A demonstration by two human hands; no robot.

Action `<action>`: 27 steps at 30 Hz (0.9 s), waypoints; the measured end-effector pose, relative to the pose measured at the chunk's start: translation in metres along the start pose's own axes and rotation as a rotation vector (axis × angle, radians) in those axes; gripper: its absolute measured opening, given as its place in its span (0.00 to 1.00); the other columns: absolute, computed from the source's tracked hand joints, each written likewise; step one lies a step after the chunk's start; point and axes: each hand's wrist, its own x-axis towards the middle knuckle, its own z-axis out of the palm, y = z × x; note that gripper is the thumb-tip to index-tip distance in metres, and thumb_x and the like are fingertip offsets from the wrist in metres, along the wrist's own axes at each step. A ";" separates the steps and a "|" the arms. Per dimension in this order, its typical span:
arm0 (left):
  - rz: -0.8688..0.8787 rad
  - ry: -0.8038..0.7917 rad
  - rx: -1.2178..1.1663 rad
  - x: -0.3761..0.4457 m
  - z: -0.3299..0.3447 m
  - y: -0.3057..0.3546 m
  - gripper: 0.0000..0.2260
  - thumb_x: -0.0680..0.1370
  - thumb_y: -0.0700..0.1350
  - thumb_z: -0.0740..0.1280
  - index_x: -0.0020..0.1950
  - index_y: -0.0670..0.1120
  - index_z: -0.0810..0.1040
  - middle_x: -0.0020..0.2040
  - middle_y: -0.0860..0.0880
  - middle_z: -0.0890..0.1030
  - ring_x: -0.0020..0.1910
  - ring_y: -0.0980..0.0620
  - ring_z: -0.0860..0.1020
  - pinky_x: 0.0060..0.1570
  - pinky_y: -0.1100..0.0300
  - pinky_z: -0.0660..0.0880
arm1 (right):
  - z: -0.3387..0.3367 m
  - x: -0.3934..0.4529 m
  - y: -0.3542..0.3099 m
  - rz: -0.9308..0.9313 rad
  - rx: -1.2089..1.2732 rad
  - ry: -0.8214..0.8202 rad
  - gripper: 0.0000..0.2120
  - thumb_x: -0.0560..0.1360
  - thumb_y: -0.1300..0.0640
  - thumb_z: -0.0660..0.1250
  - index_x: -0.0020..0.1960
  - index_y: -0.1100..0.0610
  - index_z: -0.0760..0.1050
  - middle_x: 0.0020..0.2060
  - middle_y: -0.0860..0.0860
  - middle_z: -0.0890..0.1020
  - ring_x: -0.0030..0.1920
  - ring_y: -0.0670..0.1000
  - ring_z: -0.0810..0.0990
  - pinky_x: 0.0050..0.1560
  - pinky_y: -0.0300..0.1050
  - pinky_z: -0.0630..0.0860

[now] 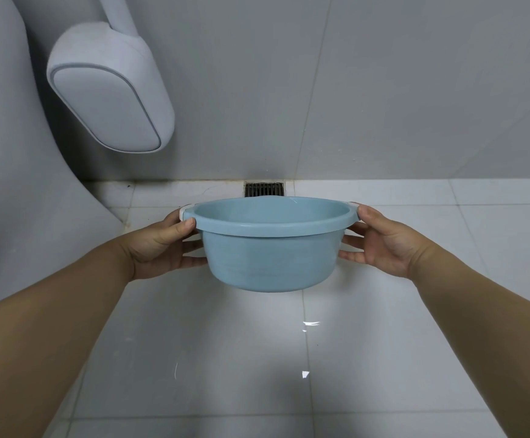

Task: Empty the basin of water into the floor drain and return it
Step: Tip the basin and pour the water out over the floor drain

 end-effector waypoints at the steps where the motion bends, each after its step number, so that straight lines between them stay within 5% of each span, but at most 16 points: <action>1: 0.001 -0.001 -0.001 0.000 0.000 0.000 0.50 0.57 0.58 0.84 0.76 0.52 0.67 0.74 0.45 0.71 0.71 0.43 0.72 0.60 0.45 0.77 | 0.000 0.000 0.000 -0.004 0.000 0.001 0.24 0.72 0.45 0.70 0.66 0.48 0.74 0.53 0.48 0.84 0.56 0.55 0.83 0.56 0.56 0.79; 18: 0.088 0.106 0.051 0.002 0.004 0.020 0.54 0.54 0.64 0.82 0.76 0.50 0.67 0.73 0.44 0.72 0.68 0.44 0.75 0.57 0.48 0.79 | 0.013 0.004 -0.017 -0.049 0.014 0.103 0.23 0.75 0.44 0.68 0.68 0.50 0.74 0.59 0.53 0.82 0.59 0.57 0.82 0.65 0.60 0.75; 27: 0.122 0.137 0.020 0.002 0.017 0.035 0.56 0.51 0.65 0.82 0.76 0.52 0.68 0.74 0.44 0.72 0.66 0.46 0.77 0.51 0.49 0.81 | 0.029 -0.001 -0.035 -0.097 0.026 0.184 0.09 0.76 0.43 0.68 0.50 0.47 0.81 0.54 0.51 0.84 0.57 0.56 0.82 0.63 0.57 0.76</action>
